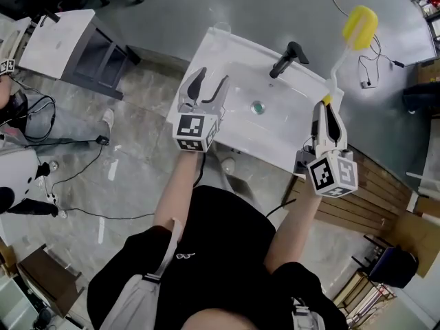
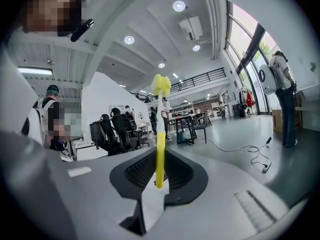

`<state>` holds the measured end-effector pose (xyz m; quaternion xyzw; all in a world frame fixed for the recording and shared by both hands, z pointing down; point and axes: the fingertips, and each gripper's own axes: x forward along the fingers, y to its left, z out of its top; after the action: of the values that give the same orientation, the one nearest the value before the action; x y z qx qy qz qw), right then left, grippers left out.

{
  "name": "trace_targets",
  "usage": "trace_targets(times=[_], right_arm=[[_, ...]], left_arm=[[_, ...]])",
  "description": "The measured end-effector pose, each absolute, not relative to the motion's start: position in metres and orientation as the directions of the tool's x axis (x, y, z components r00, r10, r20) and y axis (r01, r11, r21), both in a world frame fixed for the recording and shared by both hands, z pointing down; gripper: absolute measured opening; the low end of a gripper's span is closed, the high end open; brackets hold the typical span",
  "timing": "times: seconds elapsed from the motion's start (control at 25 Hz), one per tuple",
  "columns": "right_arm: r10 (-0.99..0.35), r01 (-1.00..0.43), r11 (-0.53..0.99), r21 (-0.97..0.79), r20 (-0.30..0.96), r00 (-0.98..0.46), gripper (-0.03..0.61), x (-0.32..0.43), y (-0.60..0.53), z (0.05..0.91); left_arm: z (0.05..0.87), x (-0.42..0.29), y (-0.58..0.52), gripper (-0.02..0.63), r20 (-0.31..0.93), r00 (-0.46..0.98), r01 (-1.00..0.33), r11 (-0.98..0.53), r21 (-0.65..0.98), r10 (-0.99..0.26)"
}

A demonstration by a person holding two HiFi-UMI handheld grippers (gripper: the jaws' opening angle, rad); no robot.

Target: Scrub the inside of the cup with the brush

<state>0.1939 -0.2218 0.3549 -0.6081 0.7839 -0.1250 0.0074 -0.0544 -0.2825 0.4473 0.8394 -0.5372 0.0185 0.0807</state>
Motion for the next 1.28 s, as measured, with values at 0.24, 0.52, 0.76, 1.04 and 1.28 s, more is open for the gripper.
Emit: trace_targets(times=[0.24, 0.52, 0.76, 1.04, 1.28], right_arm=[[-0.952, -0.955, 0.219, -0.200, 0.170, -0.254, 0.049, 0.194, -0.241, 0.367], [-0.946, -0.956, 0.219, -0.195, 0.197, -0.257, 0.049, 0.188, -0.261, 0.381], [-0.943, -0.957, 0.221, -0.189, 0.208, -0.259, 0.049, 0.186, -0.274, 0.390], [-0.941, -0.959, 0.215, -0.186, 0.222, -0.255, 0.049, 0.185, -0.286, 0.397], [-0.938, -0.957, 0.219, -0.189, 0.229, -0.259, 0.050, 0.182, -0.293, 0.405]], left_arm=[[0.470, -0.056, -0.313, 0.271, 0.143, 0.428, -0.903, -0.417, 0.105, -0.892], [0.491, -0.057, -0.343, 0.288, 0.150, 0.449, -0.894, -0.442, 0.074, -0.881], [0.511, -0.057, -0.365, 0.308, 0.175, 0.460, -0.888, -0.453, 0.083, -0.871], [0.529, -0.055, -0.393, 0.322, 0.198, 0.479, -0.877, -0.471, 0.088, -0.855], [0.543, -0.056, -0.417, 0.324, 0.209, 0.481, -0.876, -0.474, 0.087, -0.852]])
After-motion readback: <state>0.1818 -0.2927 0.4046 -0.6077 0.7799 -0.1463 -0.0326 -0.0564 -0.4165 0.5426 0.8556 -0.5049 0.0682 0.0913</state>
